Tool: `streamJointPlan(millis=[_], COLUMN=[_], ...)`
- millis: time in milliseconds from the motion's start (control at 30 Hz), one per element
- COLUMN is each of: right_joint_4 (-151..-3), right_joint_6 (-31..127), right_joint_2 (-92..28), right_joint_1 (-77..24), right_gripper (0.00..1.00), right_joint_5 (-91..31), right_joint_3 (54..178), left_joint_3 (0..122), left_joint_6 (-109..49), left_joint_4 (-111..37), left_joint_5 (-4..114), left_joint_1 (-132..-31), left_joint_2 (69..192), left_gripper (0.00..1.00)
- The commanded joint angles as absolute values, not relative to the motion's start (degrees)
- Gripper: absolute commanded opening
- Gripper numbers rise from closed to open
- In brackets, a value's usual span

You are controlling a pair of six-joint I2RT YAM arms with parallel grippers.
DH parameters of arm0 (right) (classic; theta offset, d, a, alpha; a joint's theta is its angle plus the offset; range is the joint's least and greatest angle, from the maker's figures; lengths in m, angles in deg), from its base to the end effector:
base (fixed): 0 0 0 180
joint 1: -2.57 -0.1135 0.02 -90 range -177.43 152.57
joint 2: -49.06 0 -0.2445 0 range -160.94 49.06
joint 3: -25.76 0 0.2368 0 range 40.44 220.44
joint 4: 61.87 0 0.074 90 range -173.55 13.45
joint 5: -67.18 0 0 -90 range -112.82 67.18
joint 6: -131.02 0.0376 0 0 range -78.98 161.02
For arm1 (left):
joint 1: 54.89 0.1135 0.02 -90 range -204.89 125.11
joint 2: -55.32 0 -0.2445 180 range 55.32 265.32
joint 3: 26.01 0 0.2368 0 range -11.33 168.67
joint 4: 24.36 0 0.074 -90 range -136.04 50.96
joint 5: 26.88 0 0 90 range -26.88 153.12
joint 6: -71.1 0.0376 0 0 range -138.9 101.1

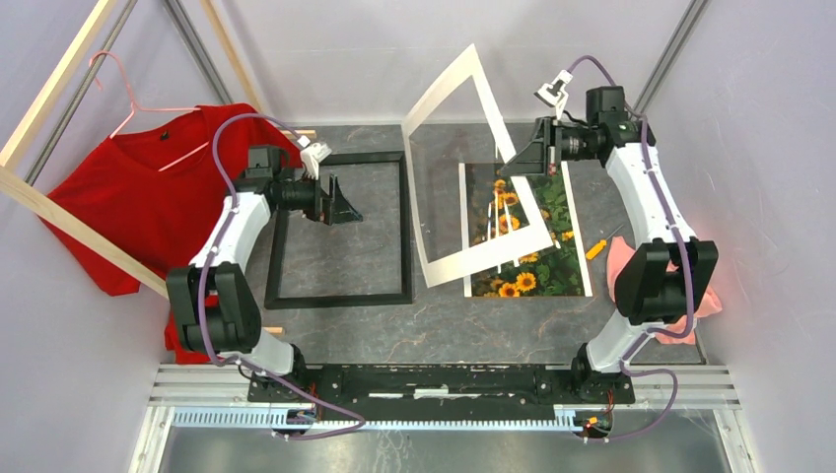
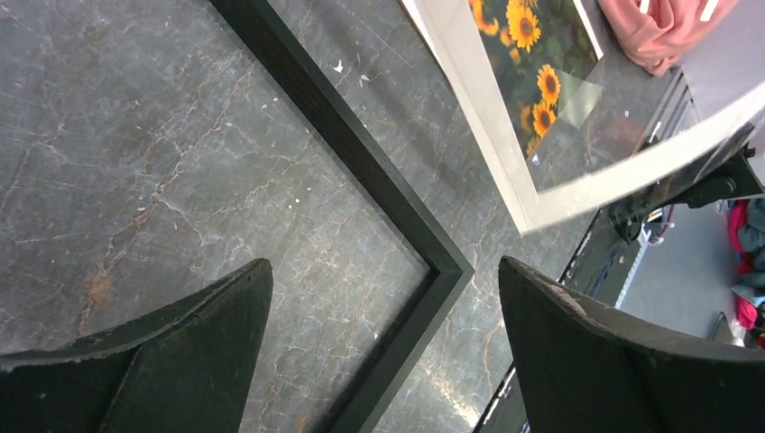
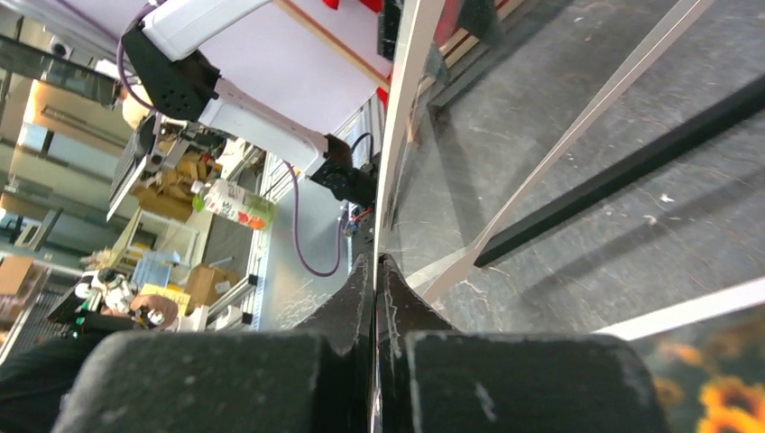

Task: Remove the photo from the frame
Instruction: Place the photo frame item at the center of the board.

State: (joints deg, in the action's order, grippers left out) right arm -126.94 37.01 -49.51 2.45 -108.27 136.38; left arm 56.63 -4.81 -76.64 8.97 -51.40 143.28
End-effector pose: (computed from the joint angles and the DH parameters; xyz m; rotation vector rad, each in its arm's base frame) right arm 0.3342 0.0382 0.3432 -0.6522 1.8700 1.7252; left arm 0.2998 -0.0122 0.2548 0.5420 2.2153 -1.0395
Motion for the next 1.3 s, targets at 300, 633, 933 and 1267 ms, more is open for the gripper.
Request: streamJointPlan(millis=[300,633,933,1267], right_joint_4=[-49.2,0.9,-57.4,-71.2], right_joint_6=[96.8,128.9,82.4,71.1], right_joint_2=[-49.8,-64.8,-64.4,-69.1], right_joint_1=[-3.7,-2.4,-2.5,-2.1], right_gripper=[0.00,0.00,0.06,0.13], right_joint_5=[-97.7,-87.9,-82.8,-78.7], right_joint_3=[111.7,96.8,102.5,105.5], left_joint_3=[52.0,47.6,46.5,45.6], left_joint_6=[-6.4,-7.7,-9.6,-10.5], left_joint_4=[-66.7,-63.1,-61.0,-59.6], left_joint_5=[9.6,9.1,9.1,8.8], left_joint_1=[-50.9,-50.9,-50.9,-50.8], left_joint_2=[138.7,136.2,135.5,135.1], left_gripper=[1.00,1.00,1.00,1.00])
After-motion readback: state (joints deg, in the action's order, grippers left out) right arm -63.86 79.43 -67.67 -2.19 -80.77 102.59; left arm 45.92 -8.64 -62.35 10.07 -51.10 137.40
